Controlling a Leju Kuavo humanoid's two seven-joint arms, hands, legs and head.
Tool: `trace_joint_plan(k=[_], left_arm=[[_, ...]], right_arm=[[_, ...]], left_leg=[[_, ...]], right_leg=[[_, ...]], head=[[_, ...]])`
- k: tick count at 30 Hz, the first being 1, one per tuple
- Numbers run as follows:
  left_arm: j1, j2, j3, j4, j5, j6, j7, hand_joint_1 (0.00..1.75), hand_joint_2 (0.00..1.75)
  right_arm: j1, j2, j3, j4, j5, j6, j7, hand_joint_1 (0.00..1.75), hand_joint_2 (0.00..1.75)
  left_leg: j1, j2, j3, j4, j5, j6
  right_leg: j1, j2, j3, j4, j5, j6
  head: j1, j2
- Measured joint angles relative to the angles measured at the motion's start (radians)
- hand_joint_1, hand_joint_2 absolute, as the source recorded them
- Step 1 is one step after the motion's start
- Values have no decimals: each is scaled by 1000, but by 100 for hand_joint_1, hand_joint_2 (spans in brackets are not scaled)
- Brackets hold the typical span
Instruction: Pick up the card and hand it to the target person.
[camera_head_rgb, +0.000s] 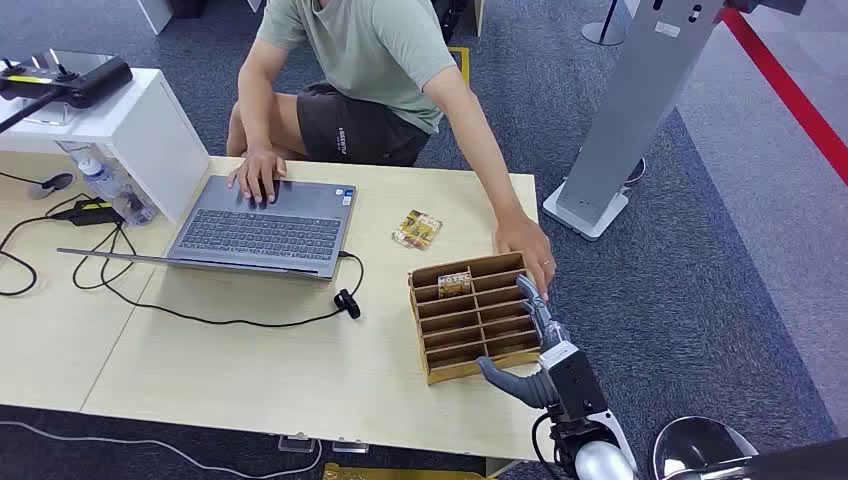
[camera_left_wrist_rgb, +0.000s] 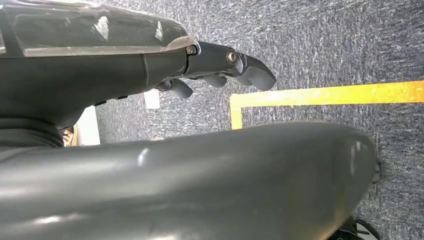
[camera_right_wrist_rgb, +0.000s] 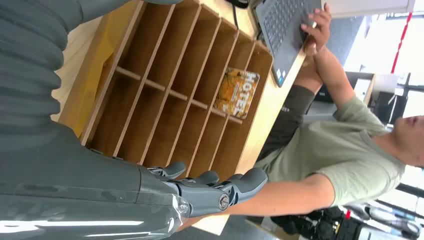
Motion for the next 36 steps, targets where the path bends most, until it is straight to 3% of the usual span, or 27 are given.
trace_joint_plan(k=[36], left_arm=[[0,2,0,0,4,7,10,0,0]], right_arm=[[-17,0,44,27,21,57,39,0,175]], left_leg=[[0,0,0,0,0,0]], right_leg=[[0,0,0,0,0,0]], head=[[0,0]])
